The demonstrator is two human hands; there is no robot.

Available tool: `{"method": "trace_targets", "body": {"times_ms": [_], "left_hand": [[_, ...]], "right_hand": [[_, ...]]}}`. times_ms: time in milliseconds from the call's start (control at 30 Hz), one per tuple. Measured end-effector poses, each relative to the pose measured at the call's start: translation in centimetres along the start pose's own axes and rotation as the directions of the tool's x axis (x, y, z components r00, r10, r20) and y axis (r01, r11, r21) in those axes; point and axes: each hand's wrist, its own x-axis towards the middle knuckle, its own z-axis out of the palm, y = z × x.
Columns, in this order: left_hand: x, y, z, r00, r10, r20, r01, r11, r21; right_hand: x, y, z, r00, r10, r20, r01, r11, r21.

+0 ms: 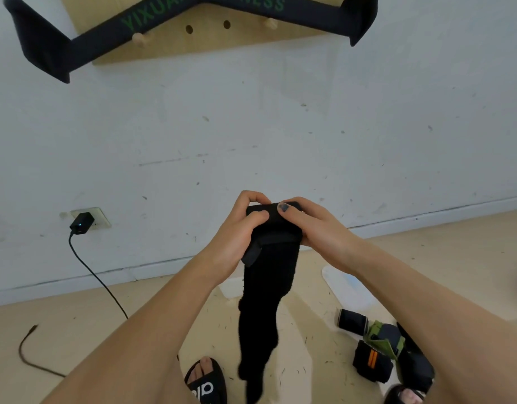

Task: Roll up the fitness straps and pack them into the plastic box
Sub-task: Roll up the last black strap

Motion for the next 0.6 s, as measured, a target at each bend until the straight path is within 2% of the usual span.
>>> {"method": "trace_targets", "body": {"times_ms": [133,300,500,600], "left_hand": [[0.2,0.0,0.2,0.999,-0.004,-0.043,0.002,0.998,-0.069],[0.2,-0.1,-1.0,0.996,-0.085,-0.029,0.069,0.934,-0.35],[0.1,-0.6,-1.2,0.995,-0.068,-0.069,0.041,0.943,-0.329],[-0.1,-0.3,-1.5,0.997,-0.066,-0.042,0.039,0.887,-0.46]], "right_hand": [[0.3,-0.1,0.4,0.997,-0.023,-0.07,0.026,0.999,0.039],[0.6,-0.1,0.2,0.992,0.015,-0.128,0.001,0.992,0.123],[0.7,-0.6,-0.7,0.989,0.055,-0.139,-0.013,0.958,0.285],[0.9,-0.6,-0.8,0.988,0.057,-0.144,-0.01,0.951,0.311]]}}
